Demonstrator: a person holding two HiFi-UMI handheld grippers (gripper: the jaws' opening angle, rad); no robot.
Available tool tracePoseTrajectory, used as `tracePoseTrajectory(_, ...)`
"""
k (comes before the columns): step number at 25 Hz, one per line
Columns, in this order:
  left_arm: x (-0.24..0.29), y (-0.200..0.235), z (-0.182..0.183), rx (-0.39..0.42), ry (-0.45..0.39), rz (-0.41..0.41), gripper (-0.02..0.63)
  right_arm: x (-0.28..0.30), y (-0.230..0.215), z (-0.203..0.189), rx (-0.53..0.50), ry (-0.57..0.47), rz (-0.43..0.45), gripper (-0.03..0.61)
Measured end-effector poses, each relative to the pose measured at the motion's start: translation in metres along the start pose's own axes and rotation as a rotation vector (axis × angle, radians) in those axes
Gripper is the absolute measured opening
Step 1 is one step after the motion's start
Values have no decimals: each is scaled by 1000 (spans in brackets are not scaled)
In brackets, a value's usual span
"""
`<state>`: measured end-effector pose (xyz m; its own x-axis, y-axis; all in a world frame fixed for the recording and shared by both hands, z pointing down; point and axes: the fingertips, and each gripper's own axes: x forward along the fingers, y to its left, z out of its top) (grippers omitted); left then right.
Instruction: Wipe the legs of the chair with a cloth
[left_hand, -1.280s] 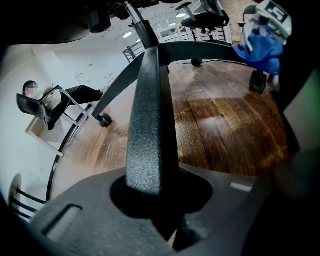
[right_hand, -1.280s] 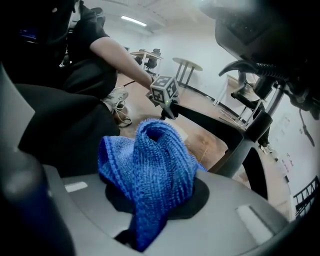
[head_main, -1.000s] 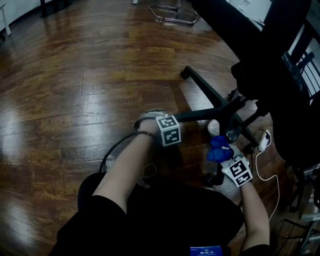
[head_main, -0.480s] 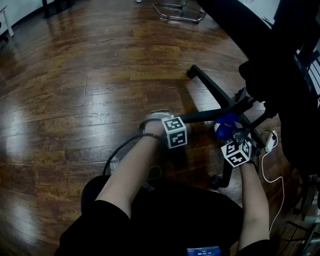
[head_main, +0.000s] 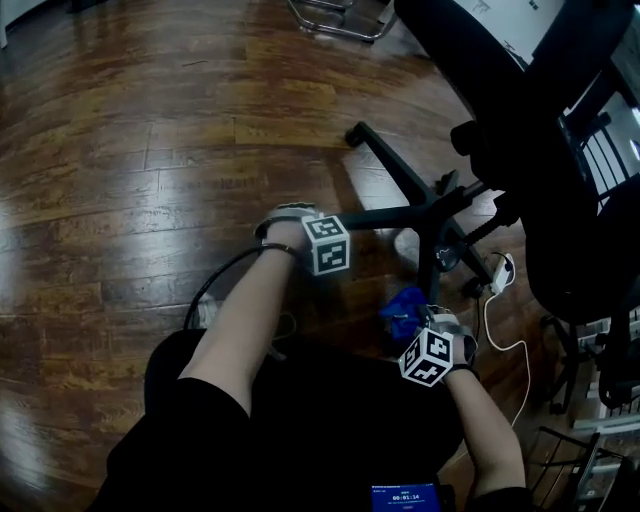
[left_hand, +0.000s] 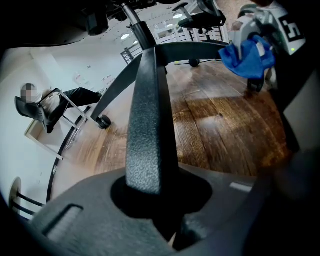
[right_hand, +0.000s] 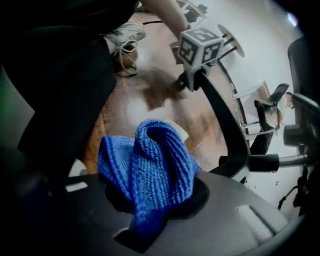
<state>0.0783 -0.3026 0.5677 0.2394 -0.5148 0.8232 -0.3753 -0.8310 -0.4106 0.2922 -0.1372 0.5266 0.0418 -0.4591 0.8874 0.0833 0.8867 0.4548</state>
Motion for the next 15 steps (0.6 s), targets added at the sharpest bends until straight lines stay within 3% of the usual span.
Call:
tracePoseTrajectory(3,0,-1,0,-7,6,-9,66,-2,14,-4,-18,23,38,80)
tracePoseTrajectory(5,1,-2,1,-8,10,-12,66,4,1,-6,-13,38,15,80)
tracePoseTrajectory(12,-1,-1,5,5,1,-10,64,36,-142,-3,69,71,-265,80)
tracePoseTrajectory(15,-1,-1,7,5,-4,-5,63,42,-180,-1,116,86,-322,80)
